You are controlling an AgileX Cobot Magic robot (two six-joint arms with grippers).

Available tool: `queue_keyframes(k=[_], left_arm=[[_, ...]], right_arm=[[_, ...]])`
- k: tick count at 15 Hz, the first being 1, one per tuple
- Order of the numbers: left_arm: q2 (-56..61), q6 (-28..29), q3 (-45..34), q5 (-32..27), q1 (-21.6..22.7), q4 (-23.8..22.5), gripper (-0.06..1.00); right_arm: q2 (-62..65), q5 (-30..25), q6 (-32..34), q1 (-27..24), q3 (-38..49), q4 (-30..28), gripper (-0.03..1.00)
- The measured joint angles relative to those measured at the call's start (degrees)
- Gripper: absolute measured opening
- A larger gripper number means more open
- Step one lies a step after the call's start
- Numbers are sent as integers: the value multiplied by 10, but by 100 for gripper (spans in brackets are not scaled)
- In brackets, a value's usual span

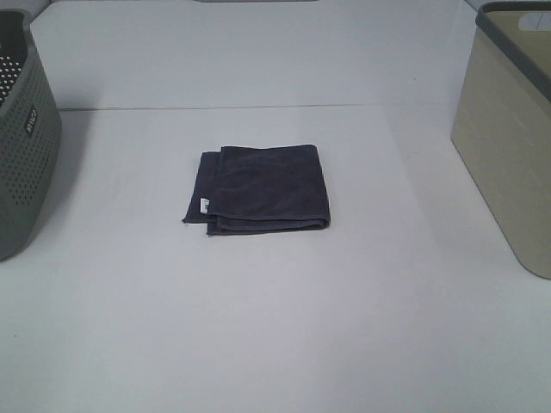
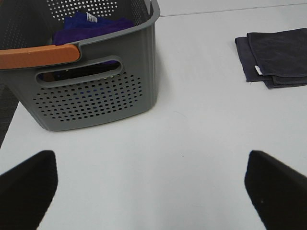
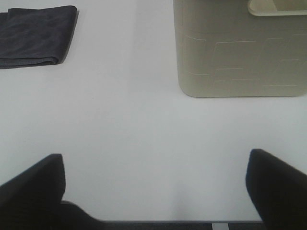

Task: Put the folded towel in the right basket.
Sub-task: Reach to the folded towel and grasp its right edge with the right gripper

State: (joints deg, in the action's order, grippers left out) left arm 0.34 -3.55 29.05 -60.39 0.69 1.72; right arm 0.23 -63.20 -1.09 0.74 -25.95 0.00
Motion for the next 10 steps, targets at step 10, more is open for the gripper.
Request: queue_keyframes(k=[10], left_arm=[[0, 0, 0, 0, 0, 0, 99]], right_arm=[[0, 0, -4, 0, 0, 0, 98]])
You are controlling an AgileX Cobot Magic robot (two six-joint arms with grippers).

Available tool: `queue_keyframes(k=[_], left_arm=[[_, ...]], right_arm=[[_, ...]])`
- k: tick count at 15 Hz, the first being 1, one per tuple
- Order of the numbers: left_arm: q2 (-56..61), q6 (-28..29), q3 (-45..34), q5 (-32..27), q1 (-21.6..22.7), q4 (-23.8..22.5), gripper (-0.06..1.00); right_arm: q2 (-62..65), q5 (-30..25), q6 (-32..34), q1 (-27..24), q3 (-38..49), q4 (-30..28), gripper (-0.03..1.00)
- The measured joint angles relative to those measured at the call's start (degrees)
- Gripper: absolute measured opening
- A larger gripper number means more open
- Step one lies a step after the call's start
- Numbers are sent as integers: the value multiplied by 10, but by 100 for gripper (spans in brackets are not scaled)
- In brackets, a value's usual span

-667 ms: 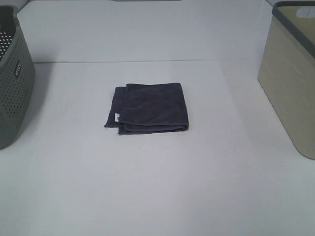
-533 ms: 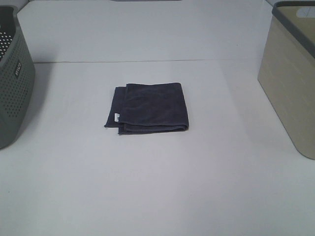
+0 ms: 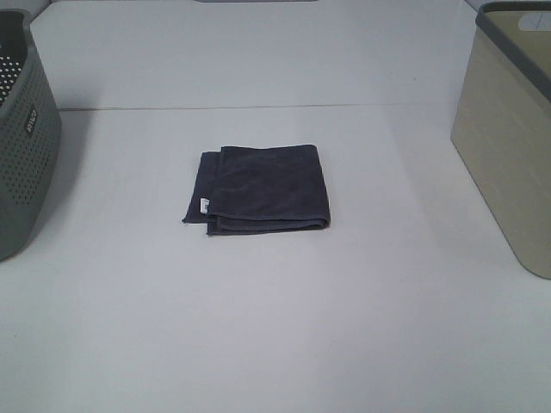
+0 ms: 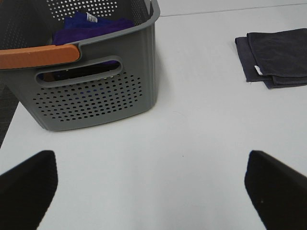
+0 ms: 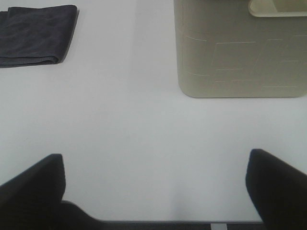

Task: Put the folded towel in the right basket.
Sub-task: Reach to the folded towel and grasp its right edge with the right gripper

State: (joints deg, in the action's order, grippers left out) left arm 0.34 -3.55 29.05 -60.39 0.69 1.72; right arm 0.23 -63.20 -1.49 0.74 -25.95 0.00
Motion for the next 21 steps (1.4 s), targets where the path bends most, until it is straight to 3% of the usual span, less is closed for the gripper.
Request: queue_keyframes(k=[21], left_arm=[[0, 0, 0, 0, 0, -1, 99]], right_arm=[[0, 0, 0, 0, 0, 0, 98]])
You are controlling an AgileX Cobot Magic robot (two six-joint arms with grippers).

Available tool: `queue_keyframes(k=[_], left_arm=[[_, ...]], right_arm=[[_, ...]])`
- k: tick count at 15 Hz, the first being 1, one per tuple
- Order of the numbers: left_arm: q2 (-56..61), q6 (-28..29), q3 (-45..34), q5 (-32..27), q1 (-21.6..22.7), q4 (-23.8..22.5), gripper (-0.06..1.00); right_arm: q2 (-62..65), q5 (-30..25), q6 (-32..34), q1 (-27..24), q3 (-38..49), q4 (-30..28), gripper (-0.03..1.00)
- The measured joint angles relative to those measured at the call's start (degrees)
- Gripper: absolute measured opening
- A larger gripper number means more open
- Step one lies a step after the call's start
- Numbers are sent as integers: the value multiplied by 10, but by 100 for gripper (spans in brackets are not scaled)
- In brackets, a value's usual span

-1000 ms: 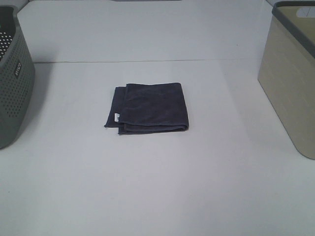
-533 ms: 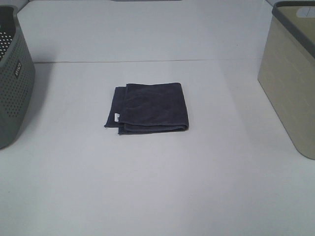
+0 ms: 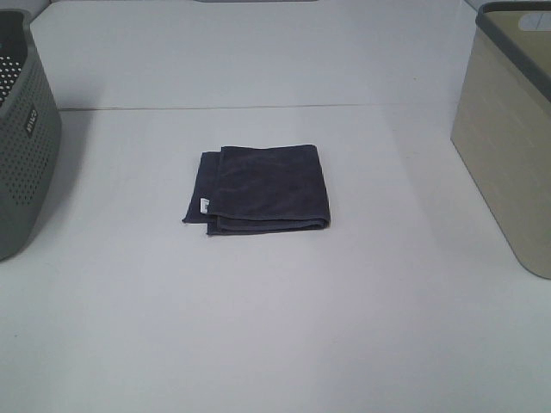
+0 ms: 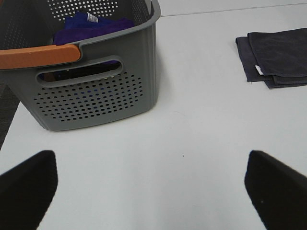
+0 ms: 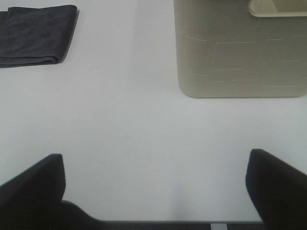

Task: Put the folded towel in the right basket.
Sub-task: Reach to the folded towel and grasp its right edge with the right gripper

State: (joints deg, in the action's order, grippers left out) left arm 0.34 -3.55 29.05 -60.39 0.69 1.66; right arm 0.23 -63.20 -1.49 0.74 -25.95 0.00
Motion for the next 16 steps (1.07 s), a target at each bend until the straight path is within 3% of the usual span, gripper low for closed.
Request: queue_keyframes(k=[16], left_arm=[[0, 0, 0, 0, 0, 0, 99]], right_arm=[[0, 0, 0, 0, 0, 0, 98]])
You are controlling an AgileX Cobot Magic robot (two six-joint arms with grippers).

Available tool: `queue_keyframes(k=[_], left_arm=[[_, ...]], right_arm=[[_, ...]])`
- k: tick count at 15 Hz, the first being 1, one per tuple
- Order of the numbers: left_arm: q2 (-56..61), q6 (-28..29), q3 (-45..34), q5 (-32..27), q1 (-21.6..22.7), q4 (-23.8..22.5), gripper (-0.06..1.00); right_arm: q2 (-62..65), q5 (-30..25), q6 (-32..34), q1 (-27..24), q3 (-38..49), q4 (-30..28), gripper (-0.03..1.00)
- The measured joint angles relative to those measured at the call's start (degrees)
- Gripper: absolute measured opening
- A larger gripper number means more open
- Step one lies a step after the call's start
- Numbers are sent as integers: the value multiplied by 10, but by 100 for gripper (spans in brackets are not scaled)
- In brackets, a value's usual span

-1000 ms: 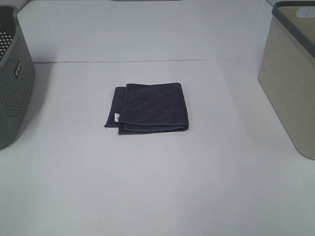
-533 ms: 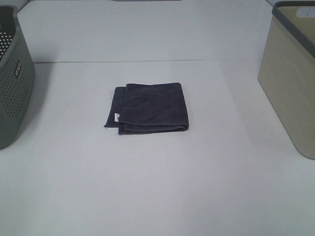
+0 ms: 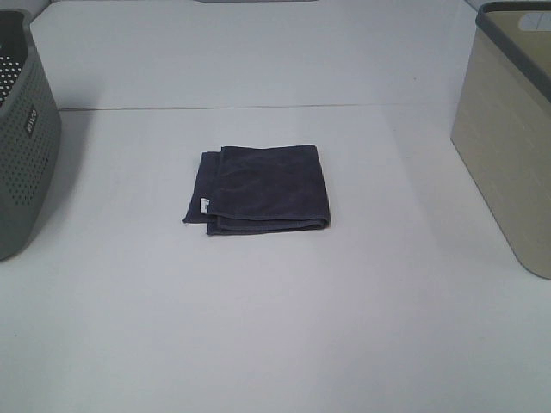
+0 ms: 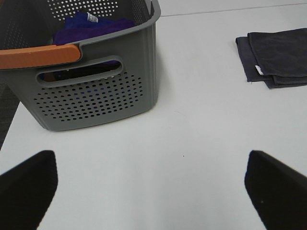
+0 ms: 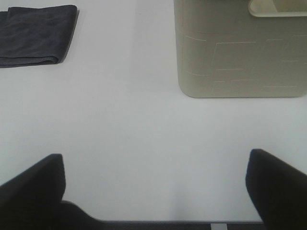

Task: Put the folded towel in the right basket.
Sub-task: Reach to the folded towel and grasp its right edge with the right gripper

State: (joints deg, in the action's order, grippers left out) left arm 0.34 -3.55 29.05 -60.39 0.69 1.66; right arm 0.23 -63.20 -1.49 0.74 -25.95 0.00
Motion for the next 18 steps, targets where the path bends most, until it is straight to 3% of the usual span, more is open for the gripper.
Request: queue_keyframes(k=[8, 9, 10, 12, 16, 18], left_arm=[[0, 0, 0, 0, 0, 0, 99], [0, 0, 0, 0, 0, 0, 99], [0, 0, 0, 0, 0, 0, 99], [0, 0, 0, 0, 0, 0, 99], [0, 0, 0, 0, 0, 0, 99], [0, 0, 0, 0, 0, 0, 99]], right_arm=[[-25, 1, -10, 0, -13, 0, 98], [-77, 3, -10, 0, -38, 0, 98], [-227, 2, -10, 0, -121, 24, 98], [-387, -5, -10, 0, -223, 50, 98], [-606, -8, -10, 0, -368, 61, 98], [-697, -4, -14, 0, -422, 96, 98]])
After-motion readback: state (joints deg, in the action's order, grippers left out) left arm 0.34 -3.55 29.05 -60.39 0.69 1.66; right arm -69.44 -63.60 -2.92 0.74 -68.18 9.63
